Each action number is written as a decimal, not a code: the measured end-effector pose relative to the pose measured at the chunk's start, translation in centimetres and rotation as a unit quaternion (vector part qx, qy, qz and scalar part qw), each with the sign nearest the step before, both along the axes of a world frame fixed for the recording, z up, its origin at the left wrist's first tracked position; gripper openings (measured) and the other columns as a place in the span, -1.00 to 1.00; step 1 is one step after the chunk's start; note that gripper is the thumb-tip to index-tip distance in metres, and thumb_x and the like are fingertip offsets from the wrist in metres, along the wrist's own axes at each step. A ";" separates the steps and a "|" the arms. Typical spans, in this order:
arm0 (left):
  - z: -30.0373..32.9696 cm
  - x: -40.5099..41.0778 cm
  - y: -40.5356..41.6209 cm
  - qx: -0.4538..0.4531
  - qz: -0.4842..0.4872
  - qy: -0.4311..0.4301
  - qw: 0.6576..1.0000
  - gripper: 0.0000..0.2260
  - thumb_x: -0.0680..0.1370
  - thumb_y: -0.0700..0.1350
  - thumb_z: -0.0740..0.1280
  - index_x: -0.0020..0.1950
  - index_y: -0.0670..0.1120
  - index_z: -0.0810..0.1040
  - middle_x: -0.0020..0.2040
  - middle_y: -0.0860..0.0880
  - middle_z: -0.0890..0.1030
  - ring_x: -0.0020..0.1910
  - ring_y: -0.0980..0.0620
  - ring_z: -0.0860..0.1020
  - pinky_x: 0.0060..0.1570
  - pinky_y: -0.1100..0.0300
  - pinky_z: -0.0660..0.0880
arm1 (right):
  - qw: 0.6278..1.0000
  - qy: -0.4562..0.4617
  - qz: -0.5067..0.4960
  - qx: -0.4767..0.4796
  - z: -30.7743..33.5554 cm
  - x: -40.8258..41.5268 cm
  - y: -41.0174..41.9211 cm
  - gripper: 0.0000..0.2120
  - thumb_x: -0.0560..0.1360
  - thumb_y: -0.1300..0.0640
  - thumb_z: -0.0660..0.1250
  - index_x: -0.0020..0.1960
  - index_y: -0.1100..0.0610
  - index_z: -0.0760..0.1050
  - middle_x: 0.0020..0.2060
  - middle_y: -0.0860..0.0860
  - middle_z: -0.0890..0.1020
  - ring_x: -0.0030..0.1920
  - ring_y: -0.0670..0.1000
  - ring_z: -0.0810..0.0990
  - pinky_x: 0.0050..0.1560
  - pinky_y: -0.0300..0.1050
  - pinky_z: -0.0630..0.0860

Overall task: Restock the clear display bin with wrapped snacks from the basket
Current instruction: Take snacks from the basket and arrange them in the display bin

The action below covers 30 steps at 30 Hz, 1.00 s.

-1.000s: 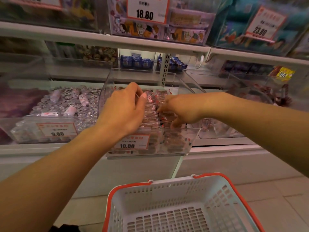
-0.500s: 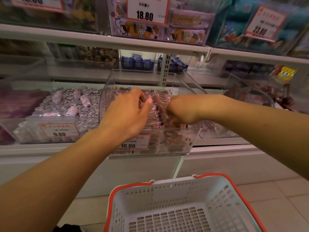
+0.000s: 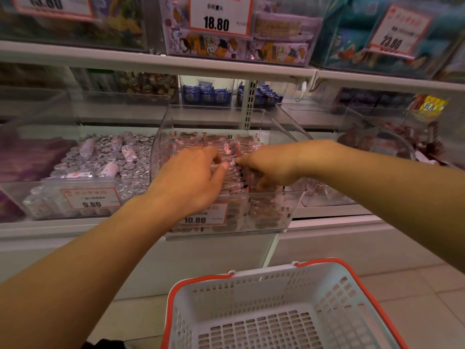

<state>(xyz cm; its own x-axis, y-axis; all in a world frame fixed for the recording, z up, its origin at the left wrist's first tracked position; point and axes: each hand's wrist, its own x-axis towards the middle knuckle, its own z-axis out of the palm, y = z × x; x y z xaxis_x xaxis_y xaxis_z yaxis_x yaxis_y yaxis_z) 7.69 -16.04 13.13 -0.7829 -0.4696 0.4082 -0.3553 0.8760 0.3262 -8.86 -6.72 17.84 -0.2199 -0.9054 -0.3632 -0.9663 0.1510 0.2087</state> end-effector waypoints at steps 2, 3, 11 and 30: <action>-0.1 0.1 -0.1 0.003 -0.001 -0.003 1.000 -0.74 0.61 0.13 0.17 0.10 0.01 0.54 -0.03 0.01 0.60 -0.07 -0.01 0.54 -0.04 -0.02 0.54 | 0.998 0.028 0.033 -0.046 0.1 -0.2 0.2 -0.39 0.47 0.22 0.47 0.44 0.04 0.33 0.06 -0.03 0.57 0.08 0.07 0.56 0.13 -0.01 0.53; -0.1 0.1 -0.1 0.002 -0.003 0.000 1.000 -0.74 0.61 0.13 0.18 0.09 0.00 0.54 -0.03 0.00 0.60 -0.08 -0.01 0.54 -0.06 0.01 0.52 | 0.995 0.042 0.045 -0.073 0.0 -0.3 0.3 -0.40 0.43 0.23 0.49 0.40 0.04 0.36 0.12 0.01 0.57 0.11 0.09 0.56 0.14 0.04 0.54; 0.5 0.7 0.1 -0.004 -0.023 0.022 0.999 -0.84 0.59 0.07 0.26 -0.10 0.03 0.51 -0.19 0.07 0.58 -0.20 0.05 0.52 -0.21 0.10 0.41 | 0.988 -0.032 0.004 -0.150 0.2 -0.1 1.3 -0.53 0.34 0.31 0.54 -0.11 -0.05 0.29 -0.20 -0.08 0.47 -0.20 0.00 0.47 -0.35 -0.18 0.31; 2.2 3.2 -0.6 -0.052 -0.128 -0.156 0.978 -0.71 0.40 -0.02 0.55 -0.16 0.13 0.42 -0.25 0.18 0.48 -0.25 0.20 0.46 -0.29 0.20 0.35 | 0.938 -0.079 0.006 -0.337 -2.5 2.1 8.8 -0.80 0.48 0.19 0.46 0.09 0.06 0.67 -0.04 0.00 0.73 0.00 0.06 0.67 0.05 0.02 0.59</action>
<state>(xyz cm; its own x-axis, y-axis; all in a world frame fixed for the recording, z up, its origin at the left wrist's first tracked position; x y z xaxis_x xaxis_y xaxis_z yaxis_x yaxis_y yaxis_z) 10.92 -16.68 15.31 -0.9634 -0.2107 0.1656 -0.1883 0.9719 0.1412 -6.80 2.08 15.39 -0.2006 -0.9429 0.2660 -0.9794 0.1868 -0.0763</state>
